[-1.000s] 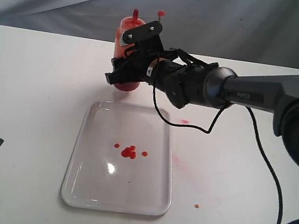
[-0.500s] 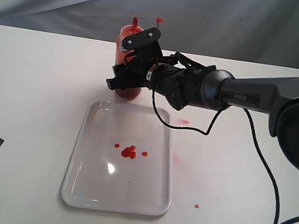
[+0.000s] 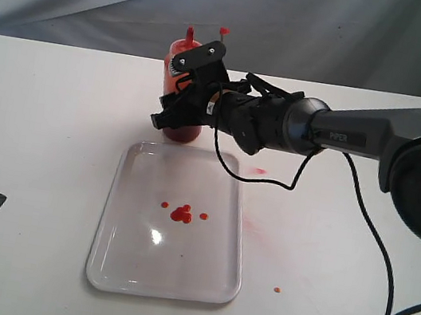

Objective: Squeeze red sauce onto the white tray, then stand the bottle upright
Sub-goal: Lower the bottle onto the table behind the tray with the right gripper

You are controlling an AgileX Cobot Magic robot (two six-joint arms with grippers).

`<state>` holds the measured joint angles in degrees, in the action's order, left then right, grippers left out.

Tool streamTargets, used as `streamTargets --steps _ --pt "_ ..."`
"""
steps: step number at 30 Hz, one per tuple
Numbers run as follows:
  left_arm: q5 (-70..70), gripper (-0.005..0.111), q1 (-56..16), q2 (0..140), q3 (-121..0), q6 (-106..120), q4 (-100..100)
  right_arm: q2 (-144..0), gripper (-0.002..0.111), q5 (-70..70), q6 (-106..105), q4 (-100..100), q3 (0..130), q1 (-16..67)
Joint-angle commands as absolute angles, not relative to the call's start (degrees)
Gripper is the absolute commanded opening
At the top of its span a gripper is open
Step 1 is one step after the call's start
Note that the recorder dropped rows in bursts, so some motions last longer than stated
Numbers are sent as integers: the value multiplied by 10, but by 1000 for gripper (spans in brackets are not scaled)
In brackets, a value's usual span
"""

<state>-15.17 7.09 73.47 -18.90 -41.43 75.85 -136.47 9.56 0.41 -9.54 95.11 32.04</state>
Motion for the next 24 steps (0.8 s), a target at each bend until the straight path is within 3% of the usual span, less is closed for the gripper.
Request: streamTargets --steps 1,7,10,24 --pt "-157 105 68 731 -187 -420 753 -1355 21 126 0 -94 961 319" --pt "-157 105 68 731 -187 -420 753 -1355 64 140 0 -94 961 319" --pt "-157 105 68 731 -187 -420 753 -1355 75 154 0 -94 961 319" --pt "-157 105 68 731 -187 -420 753 -1355 78 150 4 -50 961 320"
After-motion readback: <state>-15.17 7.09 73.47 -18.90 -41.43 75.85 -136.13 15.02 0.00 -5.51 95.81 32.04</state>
